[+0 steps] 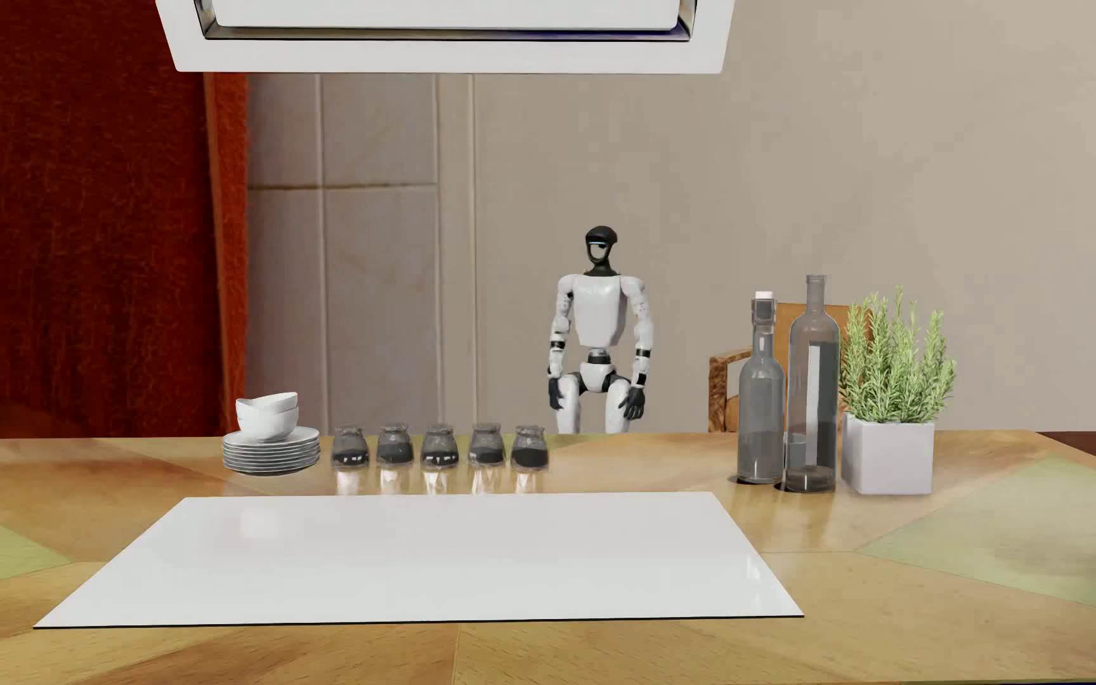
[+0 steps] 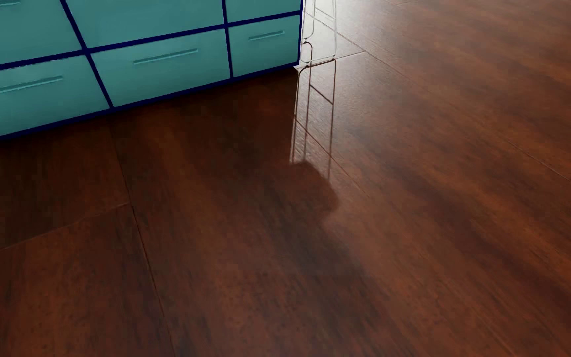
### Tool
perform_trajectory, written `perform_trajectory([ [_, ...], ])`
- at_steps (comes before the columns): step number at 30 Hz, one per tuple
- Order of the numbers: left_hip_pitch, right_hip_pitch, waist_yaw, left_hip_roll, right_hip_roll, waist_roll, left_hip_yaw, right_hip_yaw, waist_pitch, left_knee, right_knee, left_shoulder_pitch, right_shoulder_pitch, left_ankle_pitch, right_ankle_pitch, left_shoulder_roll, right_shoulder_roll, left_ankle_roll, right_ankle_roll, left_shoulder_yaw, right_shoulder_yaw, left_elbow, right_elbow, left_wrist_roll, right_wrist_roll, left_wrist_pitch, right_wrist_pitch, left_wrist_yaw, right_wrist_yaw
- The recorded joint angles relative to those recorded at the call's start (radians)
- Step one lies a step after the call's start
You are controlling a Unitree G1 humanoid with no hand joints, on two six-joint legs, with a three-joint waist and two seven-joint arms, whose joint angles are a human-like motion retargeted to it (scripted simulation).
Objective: Raise arm
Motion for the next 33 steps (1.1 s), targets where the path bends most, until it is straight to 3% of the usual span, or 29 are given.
perform_trajectory([
  [2,0.002,0.0,0.002,-0.001,0.0,-0.004,0.0,0.0,0.0,-0.001,0.003,0.002,0.017,0.001,-0.001,0.004,-0.008,0.0,0.0,0.006,-0.046,-0.005,-0.059,0.0,0.0,0.0,0.0,0.0,0.0],
  [3,0.004,0.002,-0.004,0.0,0.0,-0.005,0.0,0.0,-0.001,-0.001,0.003,0.015,0.056,0.004,-0.004,0.009,-0.018,0.0,0.0,0.022,-0.158,-0.021,-0.209,0.0,0.0,0.0,0.0,0.0,0.0],
  [5,0.006,0.003,-0.039,0.005,0.001,-0.006,0.0,0.0,-0.007,-0.003,-0.003,0.044,0.074,0.041,0.009,0.013,-0.106,0.0,0.0,0.034,-0.391,-0.024,-0.777,0.0,0.0,0.0,0.0,0.0,0.0],
  [6,0.005,0.001,-0.067,0.009,0.001,-0.014,0.0,0.0,-0.015,-0.007,-0.001,0.067,-0.032,0.063,0.018,0.022,-0.154,0.0,0.0,0.049,-0.517,-0.024,-1.01,0.0,0.0,0.0,0.0,0.0,0.0],
  [8,0.012,-0.002,-0.086,0.013,0.001,-0.03,0.0,0.0,-0.016,-0.02,0.011,0.067,-0.438,0.089,0.012,0.043,-0.27,0.0,0.0,0.014,-0.812,-0.007,-1.283,0.0,0.0,0.0,0.0,0.0,0.0],
  [10,0.02,-0.001,-0.046,0.012,0.0,-0.059,0.0,0.0,-0.006,-0.03,0.013,0.028,-0.892,0.115,0.032,0.089,-0.462,0.0,0.0,-0.056,-0.981,-0.005,-1.351,0.0,0.0,0.0,0.0,0.0,0.0],
  [11,0.022,0.0,-0.023,0.011,0.0,-0.079,0.0,0.0,-0.001,-0.032,0.066,0.01,-1.085,0.127,0.079,0.114,-0.556,0.0,0.0,-0.066,-1.007,-0.013,-1.356,0.0,0.0,0.0,0.0,0.0,0.0],
  [14,0.018,0.003,-0.007,0.009,0.0,-0.138,0.0,0.0,-0.003,-0.029,0.012,-0.011,-1.497,0.127,0.019,0.166,-0.756,0.0,0.0,-0.032,-0.869,-0.024,-1.371,0.0,0.0,0.0,0.0,0.0,0.0],
  [16,0.014,0.005,-0.029,0.013,0.004,-0.161,0.0,0.0,-0.014,-0.024,0.006,-0.004,-1.595,0.116,0.018,0.176,-0.811,0.0,0.0,-0.009,-0.778,-0.024,-1.406,0.0,0.0,0.0,0.0,0.0,0.0],
  [23,0.025,0.012,-0.025,0.019,0.013,-0.175,0.0,0.0,-0.02,-0.026,0.006,0.024,-1.683,0.123,0.019,0.187,-0.872,0.0,0.0,-0.023,-0.617,-0.015,-1.408,0.0,0.0,0.0,0.0,0.0,0.0],
  [25,0.024,0.009,-0.024,0.017,0.011,-0.178,0.0,0.0,-0.019,-0.027,0.055,0.027,-1.678,0.127,0.066,0.191,-0.882,0.0,0.0,-0.027,-0.601,-0.007,-1.404,0.0,0.0,0.0,0.0,0.0,0.0],
  [33,0.023,0.006,-0.027,0.018,0.01,-0.166,0.0,0.0,-0.015,-0.029,0.055,0.023,-1.645,0.134,0.067,0.189,-0.905,0.0,0.0,-0.044,-0.528,-0.022,-1.427,0.0,0.0,0.0,0.0,0.0,0.0],
])
